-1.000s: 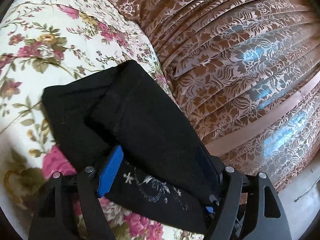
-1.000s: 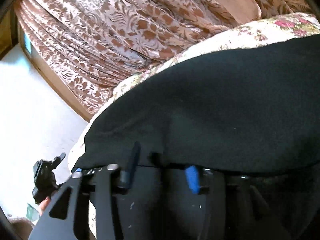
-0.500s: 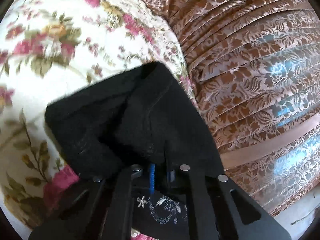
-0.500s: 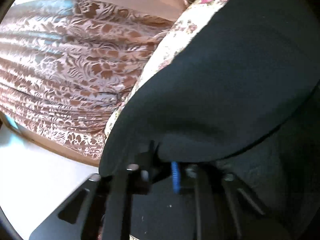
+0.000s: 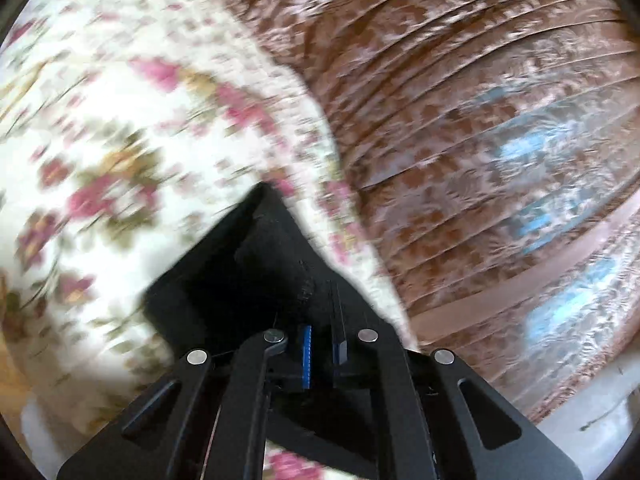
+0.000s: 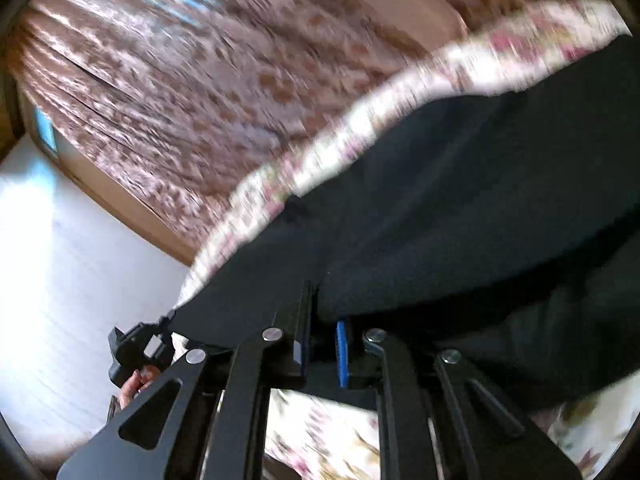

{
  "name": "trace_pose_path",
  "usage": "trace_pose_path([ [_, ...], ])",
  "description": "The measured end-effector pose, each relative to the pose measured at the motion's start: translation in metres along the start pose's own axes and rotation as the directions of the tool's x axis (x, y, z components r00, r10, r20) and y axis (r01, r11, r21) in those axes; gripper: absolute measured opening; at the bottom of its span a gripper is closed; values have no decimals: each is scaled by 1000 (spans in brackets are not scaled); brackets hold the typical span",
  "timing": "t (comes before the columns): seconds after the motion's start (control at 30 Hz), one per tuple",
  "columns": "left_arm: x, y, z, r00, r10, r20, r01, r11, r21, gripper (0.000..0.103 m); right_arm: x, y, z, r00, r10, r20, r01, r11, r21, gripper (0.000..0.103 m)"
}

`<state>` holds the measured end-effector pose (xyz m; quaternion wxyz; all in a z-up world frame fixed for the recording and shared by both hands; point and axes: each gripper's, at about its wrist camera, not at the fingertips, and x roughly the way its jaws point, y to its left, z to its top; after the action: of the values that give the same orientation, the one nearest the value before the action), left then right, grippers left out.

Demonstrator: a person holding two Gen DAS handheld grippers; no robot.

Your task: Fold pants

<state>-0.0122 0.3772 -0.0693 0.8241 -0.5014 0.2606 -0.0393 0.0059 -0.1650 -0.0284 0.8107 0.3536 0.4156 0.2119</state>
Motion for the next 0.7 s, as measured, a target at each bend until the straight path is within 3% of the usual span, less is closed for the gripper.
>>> trace_pose_path([
  [0.13, 4, 25, -15, 998, 65, -24, -66, 998, -24, 6, 8, -13, -6, 1000, -9, -19, 10, 999, 30, 9],
  [0.23, 2, 29, -15, 999, 44, -22, -45, 999, -29, 6, 5, -1, -3, 999, -35, -16, 34, 999, -36, 9],
  [0.43, -9, 12, 3, 1000, -19, 19, 19, 999, -49, 5, -9, 30, -5, 1000, 29, 1, -29, 991, -131, 9],
  [0.53, -12, 9, 5, 1000, 15, 22, -15, 1000, -3, 5, -8, 40, -16, 1000, -6, -20, 2, 978, -209, 9],
  [0.6, -9, 17, 0, 998, 56, 0, -56, 998, -14, 5, -1, 32, -19, 999, -32, -32, 26, 982, -185, 9],
  [0.7, -12, 31, -10, 998, 56, 1, -56, 997, -62, 5, 4, 10, -22, 998, -40, -51, 35, 995, -91, 9],
])
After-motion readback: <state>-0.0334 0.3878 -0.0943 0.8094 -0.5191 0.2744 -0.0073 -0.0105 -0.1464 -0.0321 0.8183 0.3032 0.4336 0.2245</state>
